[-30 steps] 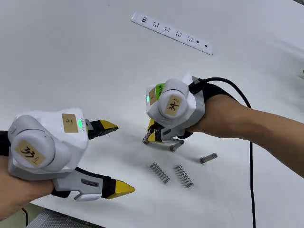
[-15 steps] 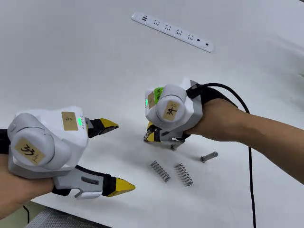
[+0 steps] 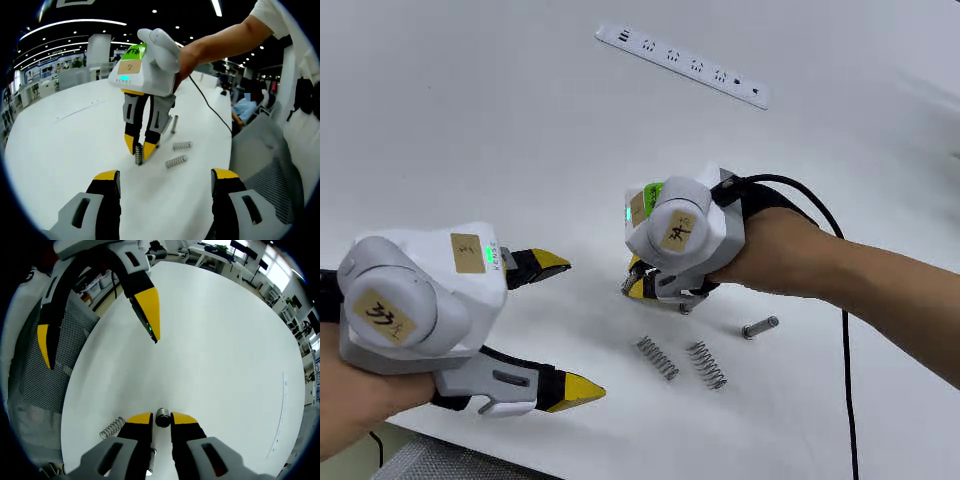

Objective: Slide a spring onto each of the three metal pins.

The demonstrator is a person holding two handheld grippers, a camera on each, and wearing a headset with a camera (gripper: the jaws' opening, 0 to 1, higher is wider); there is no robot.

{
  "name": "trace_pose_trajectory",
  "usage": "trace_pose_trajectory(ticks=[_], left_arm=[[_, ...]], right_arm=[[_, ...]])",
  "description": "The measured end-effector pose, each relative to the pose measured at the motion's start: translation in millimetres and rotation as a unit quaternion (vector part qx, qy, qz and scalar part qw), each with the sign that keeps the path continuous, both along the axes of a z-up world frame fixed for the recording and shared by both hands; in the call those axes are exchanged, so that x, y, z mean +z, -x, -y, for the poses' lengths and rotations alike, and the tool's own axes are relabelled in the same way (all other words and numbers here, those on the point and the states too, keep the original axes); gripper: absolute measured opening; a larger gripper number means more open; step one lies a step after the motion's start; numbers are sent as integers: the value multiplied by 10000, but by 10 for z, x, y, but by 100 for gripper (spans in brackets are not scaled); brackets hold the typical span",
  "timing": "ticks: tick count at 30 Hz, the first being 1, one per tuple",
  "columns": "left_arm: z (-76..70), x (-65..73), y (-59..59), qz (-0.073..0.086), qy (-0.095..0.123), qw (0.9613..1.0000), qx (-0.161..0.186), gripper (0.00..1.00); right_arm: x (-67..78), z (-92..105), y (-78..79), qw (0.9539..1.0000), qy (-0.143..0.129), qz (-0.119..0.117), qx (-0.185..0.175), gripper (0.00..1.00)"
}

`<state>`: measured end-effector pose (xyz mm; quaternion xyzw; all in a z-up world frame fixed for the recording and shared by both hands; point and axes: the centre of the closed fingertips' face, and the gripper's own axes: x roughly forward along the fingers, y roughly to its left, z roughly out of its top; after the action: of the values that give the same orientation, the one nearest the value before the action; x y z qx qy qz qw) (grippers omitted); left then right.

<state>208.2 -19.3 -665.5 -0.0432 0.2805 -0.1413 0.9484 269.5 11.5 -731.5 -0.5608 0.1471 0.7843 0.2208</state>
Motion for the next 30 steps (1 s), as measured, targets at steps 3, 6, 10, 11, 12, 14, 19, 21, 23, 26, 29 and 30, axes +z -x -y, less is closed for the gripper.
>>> trace_pose_trajectory(ticks=[3,6,10,11,12,14,19,21,23,26,29,30], left_arm=[[3,-2,1,-3,-4,10000,-8,75],[10,-8,4,-13,-12,10000,-26,75],[21,-4,2,-11,-20,10000,-51,75],[23,-2,0,-12,-20,10000,-55,75],[26,2,-1,-10,-18,10000,-63,75],[26,6,-4,-6,-32,10000,-77,75],[26,20,-8,-8,-41,9999,-106,75],[31,27,-10,-9,-55,9999,-133,75],[33,30,-10,-24,-85,9998,-170,75],[28,37,-13,-34,-107,9997,-197,75],[29,50,-13,-49,-133,9996,-232,75],[32,58,-13,-47,-139,9996,-247,75]], right_arm=[[2,-5,9,10000,-4,-38,-32,16],[32,-16,10,9999,-30,-79,-81,18],[109,-19,12,9996,-72,-211,-194,23],[128,-17,19,9994,-93,-257,-196,24],[154,-11,24,9992,-102,-321,-230,25],[175,0,18,9988,-104,-373,-303,28],[285,18,-30,9971,-243,-508,-515,35],[328,19,-33,9954,-302,-632,-652,38],[378,30,-63,9939,-381,-690,-770,42],[448,72,-96,9926,-467,-737,-848,47],[517,99,-121,9894,-596,-872,-995,51],[550,121,-134,9877,-628,-934,-1083,54]])
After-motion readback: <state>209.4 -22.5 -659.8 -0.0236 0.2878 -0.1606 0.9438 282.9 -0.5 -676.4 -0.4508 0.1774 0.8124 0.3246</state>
